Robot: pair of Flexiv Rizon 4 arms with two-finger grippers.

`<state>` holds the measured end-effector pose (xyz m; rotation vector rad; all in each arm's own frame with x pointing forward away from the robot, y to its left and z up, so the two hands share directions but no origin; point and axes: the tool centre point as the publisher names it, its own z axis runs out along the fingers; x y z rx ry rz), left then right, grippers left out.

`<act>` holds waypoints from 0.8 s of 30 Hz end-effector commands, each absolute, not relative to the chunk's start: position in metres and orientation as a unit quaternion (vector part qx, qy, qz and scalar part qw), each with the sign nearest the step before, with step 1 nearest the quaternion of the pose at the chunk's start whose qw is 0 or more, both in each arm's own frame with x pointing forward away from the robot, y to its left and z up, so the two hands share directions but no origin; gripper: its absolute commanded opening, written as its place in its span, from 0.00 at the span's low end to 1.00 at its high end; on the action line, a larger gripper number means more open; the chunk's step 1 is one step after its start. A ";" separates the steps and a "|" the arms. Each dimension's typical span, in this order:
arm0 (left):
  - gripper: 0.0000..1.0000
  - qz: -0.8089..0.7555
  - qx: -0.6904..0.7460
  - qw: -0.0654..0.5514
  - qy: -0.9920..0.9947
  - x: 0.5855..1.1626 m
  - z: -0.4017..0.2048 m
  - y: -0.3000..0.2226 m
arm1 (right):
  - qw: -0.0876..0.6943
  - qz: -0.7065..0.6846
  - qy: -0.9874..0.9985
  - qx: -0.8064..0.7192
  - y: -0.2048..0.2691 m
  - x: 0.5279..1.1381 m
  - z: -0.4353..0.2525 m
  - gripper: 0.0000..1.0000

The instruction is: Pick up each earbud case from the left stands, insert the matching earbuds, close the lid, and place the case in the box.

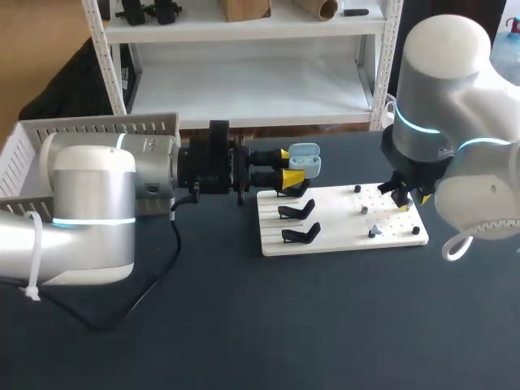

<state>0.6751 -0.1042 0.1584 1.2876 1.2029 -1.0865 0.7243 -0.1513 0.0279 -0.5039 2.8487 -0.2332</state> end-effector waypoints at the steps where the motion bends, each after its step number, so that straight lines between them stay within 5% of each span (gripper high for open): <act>1: 0.00 -0.450 0.533 0.514 0.499 0.674 0.157 -0.104 | 0.125 -0.081 0.974 -0.170 -0.152 0.722 0.025 0.33; 16: 0.00 -0.450 0.533 0.514 0.499 0.674 0.157 -0.104 | 0.123 -0.079 0.975 -0.168 -0.150 0.723 0.022 0.24; 21: 0.00 -0.450 0.533 0.514 0.499 0.674 0.157 -0.104 | 0.122 -0.079 0.975 -0.169 -0.150 0.723 0.021 0.00; 24: 0.00 -0.450 0.533 0.514 0.499 0.674 0.157 -0.104 | 0.122 -0.080 0.975 -0.169 -0.150 0.723 0.021 0.00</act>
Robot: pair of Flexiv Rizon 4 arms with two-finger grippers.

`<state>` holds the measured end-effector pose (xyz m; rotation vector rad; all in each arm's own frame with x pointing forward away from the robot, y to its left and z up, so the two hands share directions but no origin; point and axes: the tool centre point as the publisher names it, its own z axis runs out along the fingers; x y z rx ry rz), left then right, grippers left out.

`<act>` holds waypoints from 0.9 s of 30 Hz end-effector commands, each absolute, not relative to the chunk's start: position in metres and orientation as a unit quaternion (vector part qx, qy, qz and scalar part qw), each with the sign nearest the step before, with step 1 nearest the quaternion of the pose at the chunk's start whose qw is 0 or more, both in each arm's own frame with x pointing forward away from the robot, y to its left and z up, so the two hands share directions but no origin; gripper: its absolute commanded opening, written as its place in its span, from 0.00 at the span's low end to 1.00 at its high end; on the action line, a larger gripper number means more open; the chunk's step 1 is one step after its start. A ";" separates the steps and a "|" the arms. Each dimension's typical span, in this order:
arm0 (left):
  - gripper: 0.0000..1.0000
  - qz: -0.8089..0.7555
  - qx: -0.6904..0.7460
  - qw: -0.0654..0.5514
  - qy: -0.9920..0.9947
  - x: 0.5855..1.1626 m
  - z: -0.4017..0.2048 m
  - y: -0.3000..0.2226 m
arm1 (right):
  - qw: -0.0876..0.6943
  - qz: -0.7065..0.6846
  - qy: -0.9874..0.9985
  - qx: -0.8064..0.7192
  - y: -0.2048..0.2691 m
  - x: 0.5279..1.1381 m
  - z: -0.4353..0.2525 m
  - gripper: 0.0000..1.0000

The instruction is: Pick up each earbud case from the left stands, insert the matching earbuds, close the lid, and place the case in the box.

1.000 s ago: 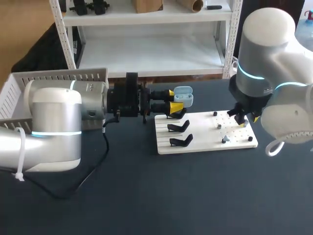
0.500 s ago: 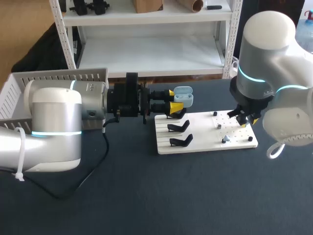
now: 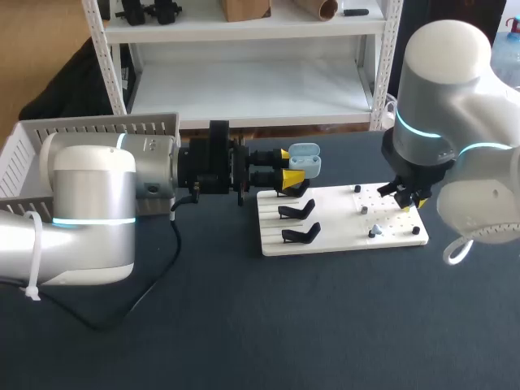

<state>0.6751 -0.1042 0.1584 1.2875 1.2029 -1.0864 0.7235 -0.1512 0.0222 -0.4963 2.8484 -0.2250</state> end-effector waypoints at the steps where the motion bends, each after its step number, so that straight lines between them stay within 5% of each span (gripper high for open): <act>1: 0.00 -0.450 0.533 0.514 0.499 0.674 0.157 -0.104 | 0.122 -0.080 0.975 -0.170 -0.150 0.723 0.021 0.00; 27: 0.00 -0.450 0.533 0.514 0.499 0.674 0.157 -0.104 | 0.131 -0.099 0.970 -0.178 -0.128 0.672 0.109 0.00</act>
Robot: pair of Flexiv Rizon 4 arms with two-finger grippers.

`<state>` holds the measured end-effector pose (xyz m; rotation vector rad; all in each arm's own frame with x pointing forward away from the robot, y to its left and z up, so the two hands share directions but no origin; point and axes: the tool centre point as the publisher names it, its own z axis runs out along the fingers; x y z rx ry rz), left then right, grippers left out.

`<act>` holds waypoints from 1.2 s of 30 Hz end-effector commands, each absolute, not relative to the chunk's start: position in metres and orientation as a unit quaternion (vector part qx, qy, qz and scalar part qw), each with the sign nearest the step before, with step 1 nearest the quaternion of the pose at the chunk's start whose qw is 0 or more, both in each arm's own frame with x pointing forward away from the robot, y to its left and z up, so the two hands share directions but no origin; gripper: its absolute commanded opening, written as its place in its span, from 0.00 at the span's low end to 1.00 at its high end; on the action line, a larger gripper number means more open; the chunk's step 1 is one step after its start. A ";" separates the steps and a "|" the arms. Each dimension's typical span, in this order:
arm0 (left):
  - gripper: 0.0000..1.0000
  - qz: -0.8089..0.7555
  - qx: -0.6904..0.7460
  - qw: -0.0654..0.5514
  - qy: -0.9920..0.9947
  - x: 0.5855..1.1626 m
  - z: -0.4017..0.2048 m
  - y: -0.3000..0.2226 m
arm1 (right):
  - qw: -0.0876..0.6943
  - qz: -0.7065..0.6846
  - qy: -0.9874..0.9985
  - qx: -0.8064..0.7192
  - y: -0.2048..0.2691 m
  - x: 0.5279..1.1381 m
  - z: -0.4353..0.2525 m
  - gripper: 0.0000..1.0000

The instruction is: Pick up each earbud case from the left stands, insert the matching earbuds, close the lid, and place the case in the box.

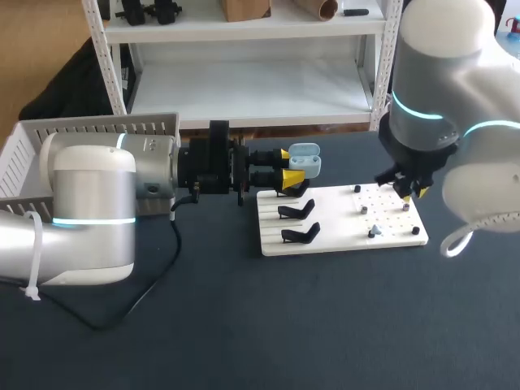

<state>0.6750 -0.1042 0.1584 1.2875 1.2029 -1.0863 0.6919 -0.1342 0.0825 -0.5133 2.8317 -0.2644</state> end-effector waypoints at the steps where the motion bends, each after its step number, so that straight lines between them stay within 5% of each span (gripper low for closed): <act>1: 0.00 -0.450 0.533 0.514 0.499 0.674 0.157 -0.104 | 0.129 -0.102 0.970 -0.182 -0.124 0.669 0.116 0.00; 17: 0.00 -0.450 0.533 0.514 0.499 0.674 0.157 -0.104 | 0.048 -0.121 0.970 -0.204 -0.065 0.620 0.178 0.00; 36: 0.00 -0.450 0.533 0.514 0.499 0.674 0.157 -0.104 | 0.081 -0.097 0.970 -0.208 -0.028 0.607 0.197 0.00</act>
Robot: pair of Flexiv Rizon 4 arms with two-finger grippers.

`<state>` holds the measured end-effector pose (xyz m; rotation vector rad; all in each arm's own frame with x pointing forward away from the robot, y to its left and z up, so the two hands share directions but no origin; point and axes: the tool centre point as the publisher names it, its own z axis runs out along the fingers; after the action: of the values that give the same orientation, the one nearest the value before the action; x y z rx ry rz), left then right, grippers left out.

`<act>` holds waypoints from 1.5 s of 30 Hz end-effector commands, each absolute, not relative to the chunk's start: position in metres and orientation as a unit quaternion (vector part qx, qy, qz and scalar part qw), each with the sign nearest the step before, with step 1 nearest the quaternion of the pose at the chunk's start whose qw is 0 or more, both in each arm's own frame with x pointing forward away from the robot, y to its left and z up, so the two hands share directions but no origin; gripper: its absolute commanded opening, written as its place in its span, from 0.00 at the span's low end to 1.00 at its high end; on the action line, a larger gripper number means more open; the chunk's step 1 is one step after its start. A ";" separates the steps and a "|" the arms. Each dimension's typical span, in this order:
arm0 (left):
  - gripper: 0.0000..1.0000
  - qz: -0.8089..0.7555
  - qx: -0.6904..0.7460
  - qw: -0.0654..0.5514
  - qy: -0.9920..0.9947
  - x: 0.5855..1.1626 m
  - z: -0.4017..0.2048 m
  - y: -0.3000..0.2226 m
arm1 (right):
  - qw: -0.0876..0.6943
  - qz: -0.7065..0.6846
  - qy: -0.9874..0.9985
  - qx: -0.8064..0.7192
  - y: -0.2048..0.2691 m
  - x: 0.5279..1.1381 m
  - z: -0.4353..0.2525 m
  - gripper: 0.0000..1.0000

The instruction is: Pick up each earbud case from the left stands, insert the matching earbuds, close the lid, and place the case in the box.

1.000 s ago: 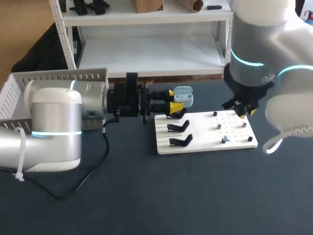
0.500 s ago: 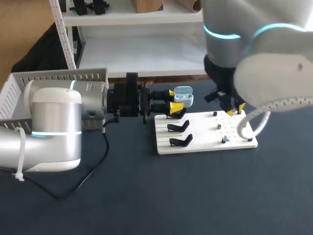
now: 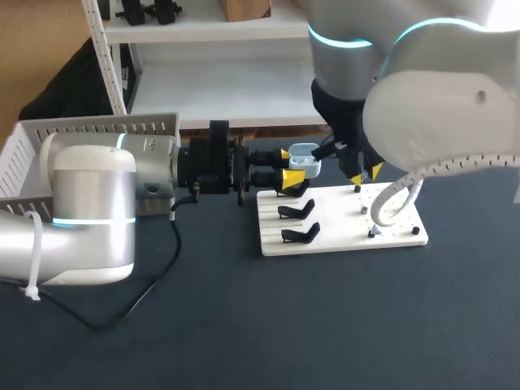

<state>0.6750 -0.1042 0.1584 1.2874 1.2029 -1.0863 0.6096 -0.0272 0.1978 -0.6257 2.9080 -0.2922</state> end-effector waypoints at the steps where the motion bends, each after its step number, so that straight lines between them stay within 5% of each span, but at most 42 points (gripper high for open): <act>1: 0.00 -0.450 0.533 0.514 0.499 0.674 0.157 -0.104 | 0.081 -0.097 0.970 -0.208 -0.028 0.607 0.197 0.00; 14: 0.00 -0.450 0.533 0.514 0.499 0.674 0.157 -0.104 | 0.070 -0.053 0.996 0.024 0.010 0.642 0.218 0.00; 34: 0.00 -0.450 0.533 0.514 0.499 0.674 0.157 -0.104 | 0.057 -0.036 0.998 0.019 0.007 0.636 0.218 0.00; 45: 0.00 -0.450 0.533 0.514 0.499 0.674 0.157 -0.104 | 0.041 -0.010 0.982 0.182 0.024 0.654 0.227 0.00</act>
<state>0.6750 -0.1042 0.1584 1.2874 1.2029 -1.0862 0.6486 0.0199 0.2266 0.4968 2.9902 -0.0198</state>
